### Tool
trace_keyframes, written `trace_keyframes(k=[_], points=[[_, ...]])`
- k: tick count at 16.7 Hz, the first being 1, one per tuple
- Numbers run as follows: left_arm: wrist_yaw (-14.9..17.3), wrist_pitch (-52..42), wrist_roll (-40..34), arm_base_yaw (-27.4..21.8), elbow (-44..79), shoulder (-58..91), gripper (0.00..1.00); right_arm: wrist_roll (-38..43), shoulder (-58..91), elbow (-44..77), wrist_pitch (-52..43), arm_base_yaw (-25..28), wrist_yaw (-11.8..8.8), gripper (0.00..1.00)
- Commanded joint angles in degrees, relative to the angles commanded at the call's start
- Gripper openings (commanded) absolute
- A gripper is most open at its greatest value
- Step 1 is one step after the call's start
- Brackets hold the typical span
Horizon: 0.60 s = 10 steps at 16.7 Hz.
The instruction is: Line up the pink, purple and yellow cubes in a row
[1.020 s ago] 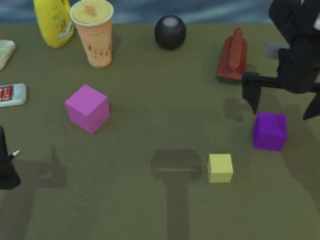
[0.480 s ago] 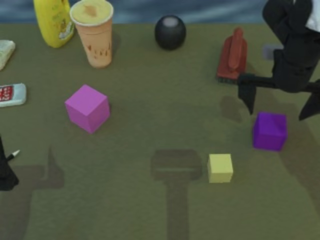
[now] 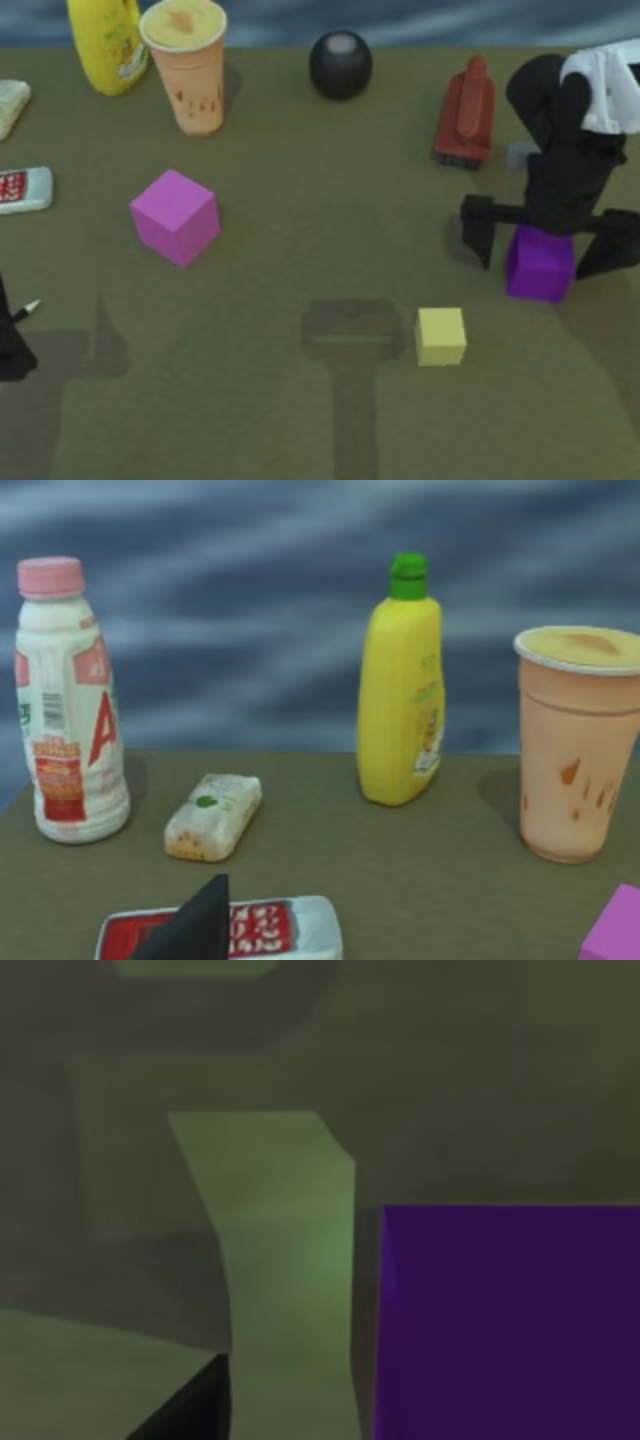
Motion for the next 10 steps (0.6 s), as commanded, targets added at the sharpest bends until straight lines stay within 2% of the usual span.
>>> trace_keyframes(k=[6, 10], points=[[0.0, 0.0, 0.0, 0.0, 0.0, 0.0, 1.0, 0.06, 1.13, -1.71, 2.67, 0.05, 0.01, 1.0], [0.0, 0.0, 0.0, 0.0, 0.0, 0.0, 1.0, 0.06, 1.13, -1.71, 2.67, 0.05, 0.01, 0.7]])
